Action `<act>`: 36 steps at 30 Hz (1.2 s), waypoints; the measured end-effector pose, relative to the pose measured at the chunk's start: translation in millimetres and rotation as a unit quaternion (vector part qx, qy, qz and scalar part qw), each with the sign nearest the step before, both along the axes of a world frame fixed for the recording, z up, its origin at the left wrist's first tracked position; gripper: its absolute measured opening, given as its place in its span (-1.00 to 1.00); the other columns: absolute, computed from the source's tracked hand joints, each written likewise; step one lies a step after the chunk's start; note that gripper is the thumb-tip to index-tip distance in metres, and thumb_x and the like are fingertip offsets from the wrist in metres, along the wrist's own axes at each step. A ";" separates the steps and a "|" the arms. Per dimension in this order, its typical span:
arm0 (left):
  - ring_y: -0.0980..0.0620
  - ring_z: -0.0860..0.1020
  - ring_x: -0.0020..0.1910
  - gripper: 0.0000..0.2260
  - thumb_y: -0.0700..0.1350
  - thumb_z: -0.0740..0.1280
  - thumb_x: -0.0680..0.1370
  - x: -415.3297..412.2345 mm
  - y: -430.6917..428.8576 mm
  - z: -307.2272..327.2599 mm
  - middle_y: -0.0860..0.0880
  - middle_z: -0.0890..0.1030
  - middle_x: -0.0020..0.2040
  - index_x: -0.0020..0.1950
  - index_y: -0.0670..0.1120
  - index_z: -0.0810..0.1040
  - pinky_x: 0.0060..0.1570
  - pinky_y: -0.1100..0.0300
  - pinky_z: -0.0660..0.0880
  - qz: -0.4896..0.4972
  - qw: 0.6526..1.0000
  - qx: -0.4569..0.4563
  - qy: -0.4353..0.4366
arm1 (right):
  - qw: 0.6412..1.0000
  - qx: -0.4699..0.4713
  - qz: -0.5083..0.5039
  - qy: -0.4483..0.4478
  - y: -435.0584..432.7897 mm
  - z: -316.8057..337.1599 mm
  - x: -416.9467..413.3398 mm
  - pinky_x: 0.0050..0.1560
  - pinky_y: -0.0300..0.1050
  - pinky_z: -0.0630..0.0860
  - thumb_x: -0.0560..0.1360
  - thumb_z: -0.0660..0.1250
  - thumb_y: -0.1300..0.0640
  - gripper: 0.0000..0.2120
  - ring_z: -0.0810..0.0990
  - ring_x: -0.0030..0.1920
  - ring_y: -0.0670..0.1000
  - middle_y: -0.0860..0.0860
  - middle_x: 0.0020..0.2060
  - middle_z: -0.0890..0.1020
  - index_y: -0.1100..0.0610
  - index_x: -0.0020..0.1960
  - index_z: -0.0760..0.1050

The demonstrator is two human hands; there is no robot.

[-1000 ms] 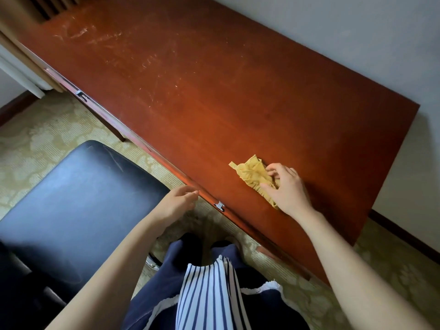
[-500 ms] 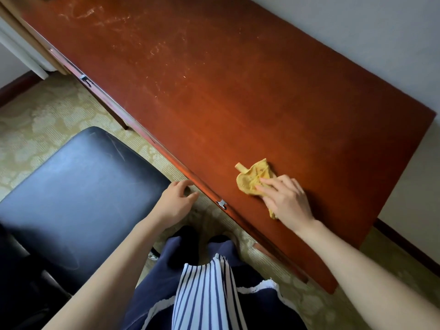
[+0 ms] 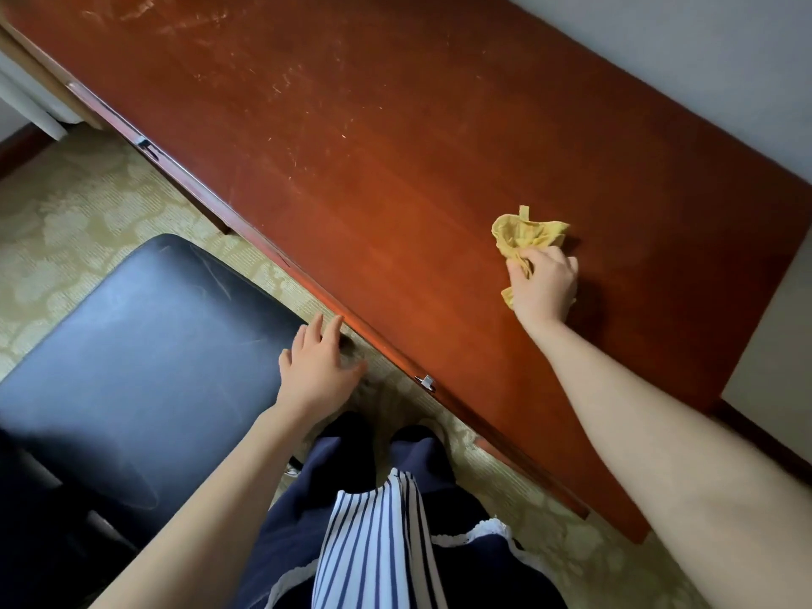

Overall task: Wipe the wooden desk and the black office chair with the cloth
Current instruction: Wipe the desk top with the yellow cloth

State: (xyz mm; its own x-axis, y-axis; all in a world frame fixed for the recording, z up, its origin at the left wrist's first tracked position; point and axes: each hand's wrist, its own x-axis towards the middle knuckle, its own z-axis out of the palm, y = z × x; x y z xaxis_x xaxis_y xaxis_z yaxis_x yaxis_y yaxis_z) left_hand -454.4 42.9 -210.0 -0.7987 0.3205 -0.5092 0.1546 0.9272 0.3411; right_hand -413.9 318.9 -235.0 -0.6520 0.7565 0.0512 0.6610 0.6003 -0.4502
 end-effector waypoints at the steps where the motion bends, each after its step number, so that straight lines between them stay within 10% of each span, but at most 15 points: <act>1: -0.08 0.01 0.53 -0.35 0.04 0.30 0.55 -4.7 0.3 -0.1 -0.08 0.04 0.56 0.55 -0.02 0.07 0.43 -0.14 0.07 -0.010 1.000 -0.004 0.006 | 1.000 0.002 0.025 -0.001 -9.8 -2.3 2.5 0.02 -0.10 0.34 0.54 0.33 0.12 -0.76 0.40 0.06 0.13 0.09 0.08 0.58 0.15 0.17 0.60; 8: -0.14 -0.21 0.54 -0.22 0.13 0.32 0.52 -34.9 16.7 6.2 -0.10 -0.20 0.57 0.56 -0.04 -0.06 0.41 -0.26 -0.17 -0.119 0.991 -0.033 0.044 | 0.992 0.013 0.122 0.033 -69.2 -11.5 35.2 -0.03 -0.02 0.45 0.48 0.38 0.22 -0.77 0.45 -0.03 0.11 0.04 0.01 0.62 0.12 0.13 0.63; 26: -0.32 -0.27 0.49 0.14 0.42 0.35 0.30 -40.9 86.7 -3.1 -0.29 -0.31 0.51 0.55 -0.08 -0.27 0.37 -0.35 -0.13 -0.336 0.932 -0.102 0.091 | 0.952 0.099 -0.289 0.023 -106.2 -15.2 220.7 -0.10 -0.11 0.37 0.34 0.43 0.47 -0.69 0.52 -0.10 0.23 0.16 -0.05 0.66 0.25 0.05 0.64; 31: -0.31 -0.26 0.50 0.20 0.45 0.35 0.25 -54.6 96.6 -3.7 -0.28 -0.31 0.51 0.54 -0.11 -0.29 0.38 -0.34 -0.11 -0.312 0.935 -0.139 0.092 | 0.891 0.033 -0.447 0.068 -54.8 -12.0 189.1 -0.02 -0.07 0.37 0.42 0.40 0.38 -0.76 0.54 0.05 0.29 0.19 0.01 0.64 0.25 0.07 0.63; 36: -0.28 -0.28 0.50 0.24 0.47 0.34 0.24 -61.3 101.5 -5.3 -0.26 -0.32 0.51 0.52 -0.13 -0.35 0.38 -0.35 -0.12 -0.298 0.940 -0.150 0.070 | 0.916 -0.003 -0.400 0.038 26.9 -1.7 124.2 0.00 0.01 0.40 0.50 0.33 0.32 -0.78 0.43 0.13 0.23 0.14 0.14 0.59 0.20 0.12 0.61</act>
